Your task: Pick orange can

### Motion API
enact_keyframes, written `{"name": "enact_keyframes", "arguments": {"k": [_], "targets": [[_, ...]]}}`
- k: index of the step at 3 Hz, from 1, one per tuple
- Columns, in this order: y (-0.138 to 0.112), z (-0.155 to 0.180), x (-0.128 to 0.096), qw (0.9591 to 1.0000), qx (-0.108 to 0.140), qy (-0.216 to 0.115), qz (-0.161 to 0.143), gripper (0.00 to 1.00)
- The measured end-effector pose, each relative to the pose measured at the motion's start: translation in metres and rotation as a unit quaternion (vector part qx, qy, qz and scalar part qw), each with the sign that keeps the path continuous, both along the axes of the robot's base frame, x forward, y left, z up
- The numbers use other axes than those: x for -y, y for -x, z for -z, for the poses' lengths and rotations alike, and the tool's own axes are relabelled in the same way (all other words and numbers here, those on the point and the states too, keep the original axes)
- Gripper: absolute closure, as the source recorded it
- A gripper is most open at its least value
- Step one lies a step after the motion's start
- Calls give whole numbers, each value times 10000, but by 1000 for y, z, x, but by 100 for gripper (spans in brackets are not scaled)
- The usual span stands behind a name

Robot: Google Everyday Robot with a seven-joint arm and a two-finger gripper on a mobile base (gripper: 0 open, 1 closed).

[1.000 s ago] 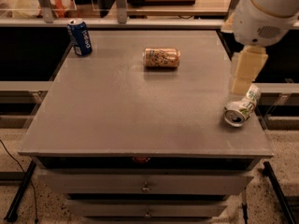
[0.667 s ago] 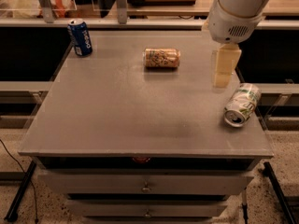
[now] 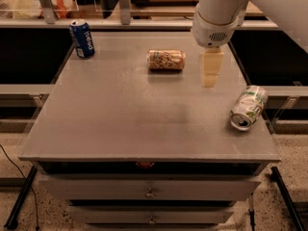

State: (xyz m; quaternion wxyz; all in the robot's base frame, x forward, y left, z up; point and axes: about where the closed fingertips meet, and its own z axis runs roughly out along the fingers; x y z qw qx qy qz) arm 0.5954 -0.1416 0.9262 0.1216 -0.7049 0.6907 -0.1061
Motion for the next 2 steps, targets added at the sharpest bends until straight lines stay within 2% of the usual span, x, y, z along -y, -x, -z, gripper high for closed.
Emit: {"name": "enact_keyframes", "arguments": {"k": [1, 2], "targets": [[-9, -2, -5, 9998, 66, 72, 152, 0], [-37, 0, -21, 9997, 128, 120, 168, 0]]}}
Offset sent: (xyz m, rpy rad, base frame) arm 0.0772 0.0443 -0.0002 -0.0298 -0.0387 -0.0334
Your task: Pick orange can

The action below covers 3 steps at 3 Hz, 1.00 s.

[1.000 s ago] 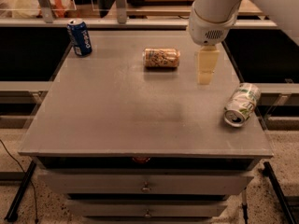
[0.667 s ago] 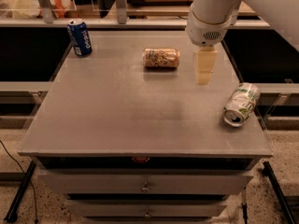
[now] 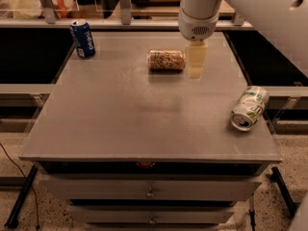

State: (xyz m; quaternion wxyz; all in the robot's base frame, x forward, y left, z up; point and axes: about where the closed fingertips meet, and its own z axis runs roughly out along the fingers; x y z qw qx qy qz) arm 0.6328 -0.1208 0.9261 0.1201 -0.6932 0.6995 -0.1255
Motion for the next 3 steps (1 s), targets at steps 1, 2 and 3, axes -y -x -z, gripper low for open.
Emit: {"name": "enact_keyframes", "arguments": {"k": [1, 2, 3], "targets": [[-29, 1, -15, 9999, 82, -90, 79, 0], [-54, 10, -25, 9996, 103, -242, 121, 0], [-71, 22, -29, 9984, 41, -496, 257, 0]]}}
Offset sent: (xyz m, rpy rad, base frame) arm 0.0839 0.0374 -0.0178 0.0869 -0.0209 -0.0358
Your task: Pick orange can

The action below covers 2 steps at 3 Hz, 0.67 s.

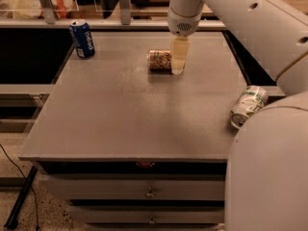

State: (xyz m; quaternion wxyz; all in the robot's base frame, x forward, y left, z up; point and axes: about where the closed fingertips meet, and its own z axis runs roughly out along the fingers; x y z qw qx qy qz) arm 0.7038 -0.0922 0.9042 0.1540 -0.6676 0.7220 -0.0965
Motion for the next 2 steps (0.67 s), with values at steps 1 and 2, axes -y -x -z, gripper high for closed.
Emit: {"name": "enact_keyframes", "arguments": {"k": [1, 2], "targets": [[-11, 16, -6, 9996, -106, -241, 73, 0], [-15, 28, -12, 9988, -222, -442, 68, 0]]}}
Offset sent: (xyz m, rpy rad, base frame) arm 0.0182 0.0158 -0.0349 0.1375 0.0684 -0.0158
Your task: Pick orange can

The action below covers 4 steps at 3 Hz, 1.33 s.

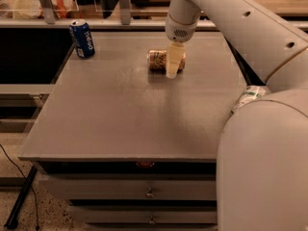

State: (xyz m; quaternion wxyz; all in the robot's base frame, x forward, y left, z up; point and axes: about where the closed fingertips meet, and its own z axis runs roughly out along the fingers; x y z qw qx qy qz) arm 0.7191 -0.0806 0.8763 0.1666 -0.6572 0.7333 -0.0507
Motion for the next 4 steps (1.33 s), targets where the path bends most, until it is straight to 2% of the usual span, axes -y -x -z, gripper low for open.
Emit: {"name": "enact_keyframes", "arguments": {"k": [1, 3, 4], "targets": [[-3, 8, -9, 9998, -94, -158, -65, 18], [-5, 16, -18, 9992, -193, -330, -122, 65], [-6, 6, -16, 9994, -84, -316, -110, 88]]}}
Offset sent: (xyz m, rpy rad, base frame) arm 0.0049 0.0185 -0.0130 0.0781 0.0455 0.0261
